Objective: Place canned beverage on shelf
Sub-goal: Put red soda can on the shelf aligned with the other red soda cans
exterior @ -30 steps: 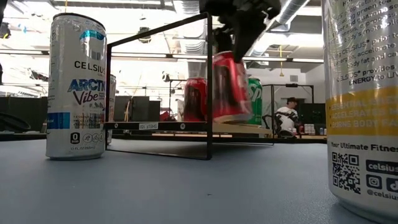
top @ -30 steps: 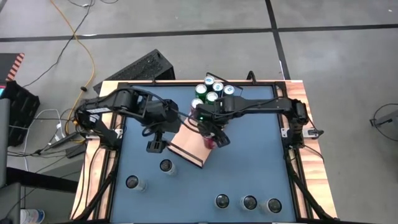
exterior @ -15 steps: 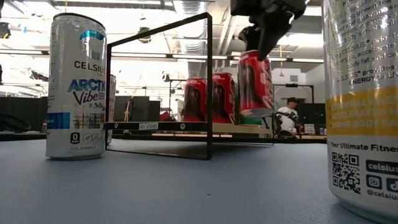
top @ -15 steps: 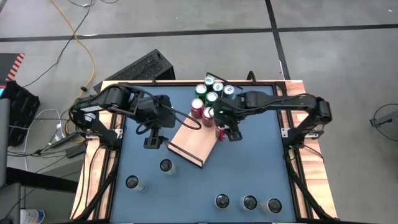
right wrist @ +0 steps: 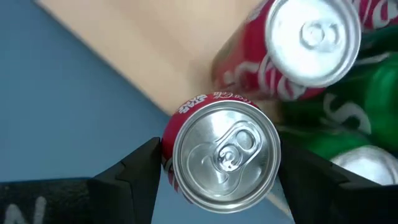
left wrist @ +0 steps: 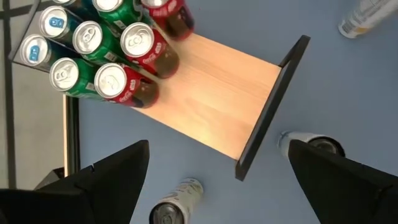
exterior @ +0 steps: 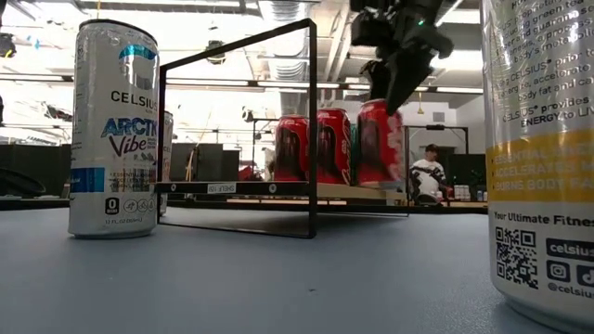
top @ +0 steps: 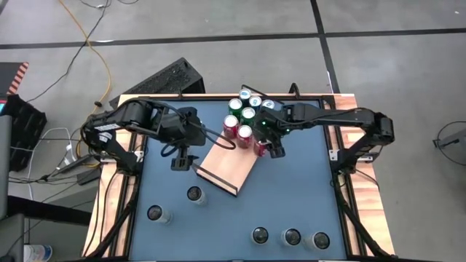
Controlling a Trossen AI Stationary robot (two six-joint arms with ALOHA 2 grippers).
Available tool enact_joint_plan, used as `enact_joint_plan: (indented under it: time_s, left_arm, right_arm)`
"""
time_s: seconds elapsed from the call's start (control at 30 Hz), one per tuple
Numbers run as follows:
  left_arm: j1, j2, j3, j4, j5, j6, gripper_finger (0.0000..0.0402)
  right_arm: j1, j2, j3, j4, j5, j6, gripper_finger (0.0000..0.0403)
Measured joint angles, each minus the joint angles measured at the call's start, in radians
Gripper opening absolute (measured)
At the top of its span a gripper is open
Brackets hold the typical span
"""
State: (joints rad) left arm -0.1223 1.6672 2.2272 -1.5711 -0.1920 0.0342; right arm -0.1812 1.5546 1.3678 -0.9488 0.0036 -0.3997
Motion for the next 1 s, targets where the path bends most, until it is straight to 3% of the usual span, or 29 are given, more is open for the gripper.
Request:
enact_joint_plan:
  time_s: [1.0]
  left_arm:
    - [0.001,0.000,0.000,0.000,-0.059,0.007,0.0371]
  right_arm:
    - [-0.003,0.005,0.000,0.038,0.000,-0.290,0.0274]
